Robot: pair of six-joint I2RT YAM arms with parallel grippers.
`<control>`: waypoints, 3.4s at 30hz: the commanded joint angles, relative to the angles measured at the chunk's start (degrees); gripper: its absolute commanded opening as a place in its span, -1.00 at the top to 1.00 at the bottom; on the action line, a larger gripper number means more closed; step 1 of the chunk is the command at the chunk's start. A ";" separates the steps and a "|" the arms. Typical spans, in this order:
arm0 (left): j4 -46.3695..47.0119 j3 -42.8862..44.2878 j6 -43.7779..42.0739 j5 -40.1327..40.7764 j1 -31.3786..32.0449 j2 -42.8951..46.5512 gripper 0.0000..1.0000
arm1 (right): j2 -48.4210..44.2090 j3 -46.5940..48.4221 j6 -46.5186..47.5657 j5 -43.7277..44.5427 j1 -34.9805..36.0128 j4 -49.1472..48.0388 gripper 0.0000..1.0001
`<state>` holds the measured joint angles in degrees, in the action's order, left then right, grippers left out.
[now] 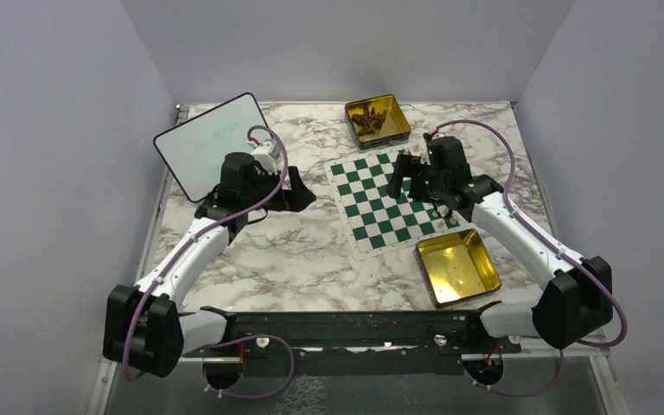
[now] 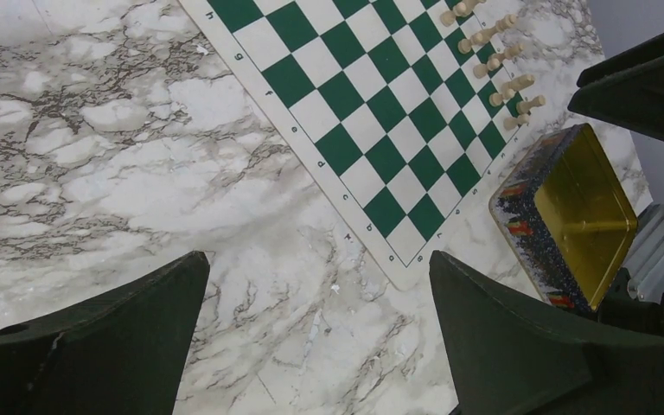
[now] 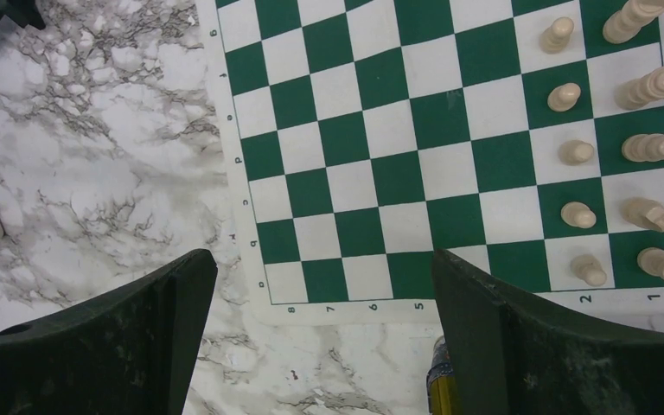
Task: Set up the chess pieces on the board
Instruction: Pick up the chess piece from the storage box.
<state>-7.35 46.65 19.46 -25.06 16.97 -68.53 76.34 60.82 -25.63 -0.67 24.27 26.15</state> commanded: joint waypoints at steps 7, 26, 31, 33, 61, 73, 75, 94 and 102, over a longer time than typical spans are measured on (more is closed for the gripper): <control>0.41 -0.73 0.20 3.58 0.43 3.41 -0.98 | 0.14 3.95 -1.35 -1.76 0.21 -2.65 -1.00; -4.10 -1.95 -1.98 13.27 3.03 8.86 -0.98 | 28.40 29.48 16.70 12.10 -0.07 -12.11 -0.10; -4.08 -2.05 -2.16 13.65 4.36 9.15 -0.98 | 39.32 39.46 18.75 11.09 -1.92 -13.74 0.05; -3.99 -1.85 -2.15 13.51 4.55 8.98 -0.98 | 43.81 44.25 19.07 10.36 -2.64 -13.38 0.08; -4.42 -1.40 -2.72 14.66 6.32 8.91 -0.98 | 70.85 70.95 24.00 10.93 -4.85 -16.59 0.21; -4.77 -1.05 -3.03 15.21 7.11 8.34 -0.98 | 74.57 73.21 24.80 12.08 -5.20 -19.35 0.29; -4.77 -1.04 -3.07 15.22 7.20 8.32 -0.98 | 74.65 73.04 25.10 12.34 -5.20 -19.70 0.29; -4.95 -0.73 -3.29 15.58 7.55 7.64 -0.98 | 76.28 73.30 27.01 10.66 -5.94 -20.67 0.49; -5.08 -0.81 -3.37 16.09 7.73 7.94 -0.98 | 74.31 72.99 28.16 10.34 -5.93 -20.74 0.79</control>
<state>-12.64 45.21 16.67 -10.63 24.32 -60.71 151.33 132.16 1.50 10.44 18.63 7.31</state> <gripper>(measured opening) 0.990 0.182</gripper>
